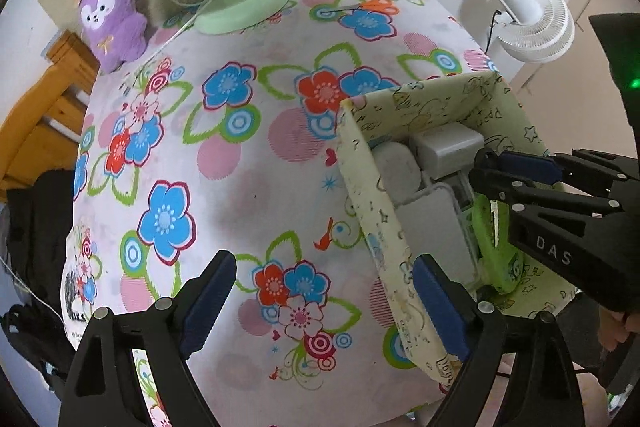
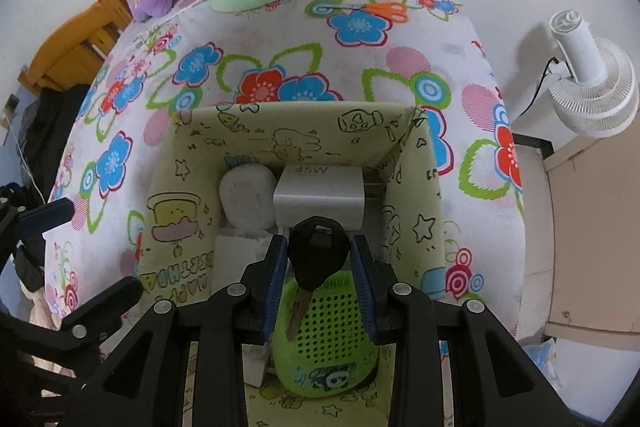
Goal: Organize rigid objects
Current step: 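Lower the black key fob into the basket and open the right tool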
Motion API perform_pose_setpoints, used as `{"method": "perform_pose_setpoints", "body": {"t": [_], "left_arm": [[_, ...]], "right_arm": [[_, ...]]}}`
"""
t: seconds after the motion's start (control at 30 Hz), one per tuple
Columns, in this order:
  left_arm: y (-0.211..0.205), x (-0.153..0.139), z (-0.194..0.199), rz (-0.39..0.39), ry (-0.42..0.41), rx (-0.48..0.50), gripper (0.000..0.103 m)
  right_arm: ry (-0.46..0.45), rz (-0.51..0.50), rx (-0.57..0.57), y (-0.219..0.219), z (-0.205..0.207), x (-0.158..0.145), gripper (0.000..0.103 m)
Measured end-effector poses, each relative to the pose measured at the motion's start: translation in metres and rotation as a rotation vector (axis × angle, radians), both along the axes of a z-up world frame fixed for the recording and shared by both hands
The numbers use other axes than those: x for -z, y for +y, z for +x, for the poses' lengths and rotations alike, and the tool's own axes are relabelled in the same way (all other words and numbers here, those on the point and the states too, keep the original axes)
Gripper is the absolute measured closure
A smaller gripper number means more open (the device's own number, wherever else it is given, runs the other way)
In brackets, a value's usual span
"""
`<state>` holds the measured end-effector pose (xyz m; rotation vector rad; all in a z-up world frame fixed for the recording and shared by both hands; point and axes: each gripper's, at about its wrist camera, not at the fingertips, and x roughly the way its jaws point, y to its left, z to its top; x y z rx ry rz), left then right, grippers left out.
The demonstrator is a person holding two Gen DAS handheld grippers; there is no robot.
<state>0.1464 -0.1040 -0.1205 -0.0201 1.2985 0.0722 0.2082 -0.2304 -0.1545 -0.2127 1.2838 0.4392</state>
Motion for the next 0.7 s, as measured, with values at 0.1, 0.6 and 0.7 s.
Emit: {"method": "perform_pose_setpoints", "body": {"t": [0.1,0.6,0.7], "left_arm": [[0.005,0.001,-0.002,-0.003,0.003,-0.004,0.012],[0.032,-0.034,-0.017,-0.050,-0.089,0.061,0.012],[0.040,-0.044,-0.023,-0.060,-0.112,0.069,0.012]], "right_arm": [[-0.001,0.015,-0.008,0.003,0.000,-0.001,0.066],[-0.094,0.050,0.118,0.000,-0.033,-0.049,0.026],[-0.110,0.064,0.150,0.005,-0.043,-0.062,0.026]]}}
